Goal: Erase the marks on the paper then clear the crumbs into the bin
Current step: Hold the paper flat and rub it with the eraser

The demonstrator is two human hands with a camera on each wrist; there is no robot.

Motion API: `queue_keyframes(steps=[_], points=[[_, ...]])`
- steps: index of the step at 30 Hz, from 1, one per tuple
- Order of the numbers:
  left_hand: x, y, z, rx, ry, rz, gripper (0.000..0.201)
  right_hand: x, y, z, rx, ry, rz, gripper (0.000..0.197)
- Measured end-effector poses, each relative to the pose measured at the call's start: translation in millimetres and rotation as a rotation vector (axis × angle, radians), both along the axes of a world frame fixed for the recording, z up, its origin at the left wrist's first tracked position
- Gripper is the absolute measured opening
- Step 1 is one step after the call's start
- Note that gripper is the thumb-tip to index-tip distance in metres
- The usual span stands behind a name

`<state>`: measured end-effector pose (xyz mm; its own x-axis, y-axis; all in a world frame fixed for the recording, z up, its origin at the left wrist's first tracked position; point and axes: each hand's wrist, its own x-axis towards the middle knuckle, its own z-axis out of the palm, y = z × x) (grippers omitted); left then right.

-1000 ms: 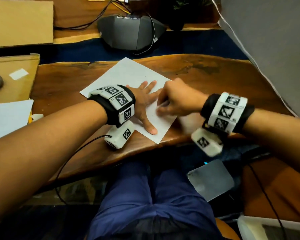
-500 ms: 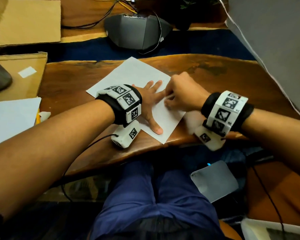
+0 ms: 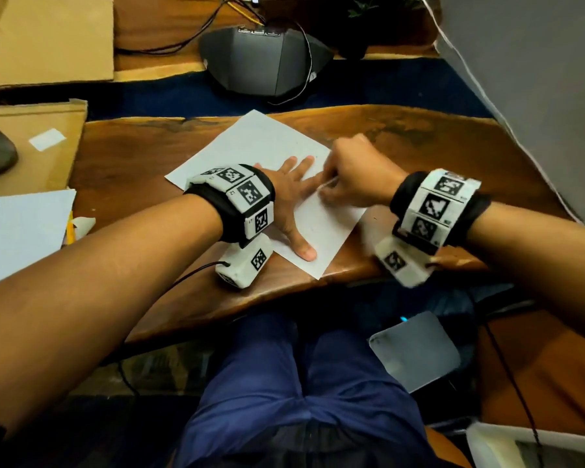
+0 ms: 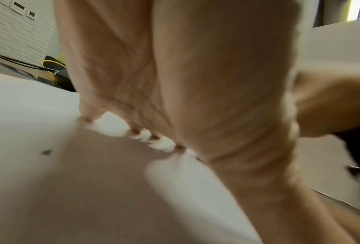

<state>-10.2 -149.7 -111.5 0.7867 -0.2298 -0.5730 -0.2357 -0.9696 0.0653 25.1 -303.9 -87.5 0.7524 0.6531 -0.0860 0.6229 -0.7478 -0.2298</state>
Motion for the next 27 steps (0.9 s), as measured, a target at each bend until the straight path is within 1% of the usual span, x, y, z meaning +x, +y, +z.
queue_keyframes(steps=[1, 2, 3, 4, 5, 6, 7, 10, 13, 16, 18, 21, 23, 27], points=[[1, 1, -1, 0.006, -0.003, 0.002, 0.155, 9, -3, -1, 0.027, -0.021, -0.058, 0.013], [0, 1, -1, 0.012, -0.002, 0.003, 0.155, 10, -4, -4, 0.049, -0.026, -0.079, 0.012], [0, 1, -1, 0.018, 0.003, 0.0, 0.154, 1, -1, -6, 0.047, -0.015, -0.048, 0.012], [0, 1, -1, 0.017, 0.013, -0.008, 0.15, -11, 5, -9, 0.042, 0.003, 0.031, 0.012], [0, -1, -1, 0.01, 0.019, -0.015, 0.146, -25, 9, -10, 0.044, 0.049, 0.109, 0.012], [0, -1, 0, 0.002, 0.014, -0.016, 0.144, -31, 10, -12, 0.041, 0.106, 0.146, 0.012], [-1, -1, -1, -0.001, 0.006, -0.017, 0.143, -26, 8, -9, 0.029, 0.146, 0.132, 0.013], [-1, 3, -3, -0.008, -0.018, 0.0, 0.149, 20, -8, 2, 0.068, 0.165, -0.035, 0.017], [0, 4, -4, 0.005, -0.021, -0.008, 0.155, 52, -28, 0, 0.138, 0.323, -0.123, 0.019], [1, 3, -3, 0.003, -0.005, -0.014, 0.154, 65, -35, -10, 0.157, 0.43, -0.18, 0.021], [1, 4, 3, 0.0, 0.016, -0.008, 0.148, 69, -32, -10, 0.167, 0.462, -0.207, 0.025], [1, 3, 8, -0.021, 0.04, 0.007, 0.139, 72, -29, -9, 0.157, 0.469, -0.195, 0.027], [-4, 4, 11, -0.039, 0.039, 0.017, 0.133, 77, -28, -11, 0.159, 0.441, -0.172, 0.027], [-15, 19, 7, -0.107, 0.017, -0.024, 0.111, 81, -30, -8, 0.147, 0.385, -0.144, 0.021]])
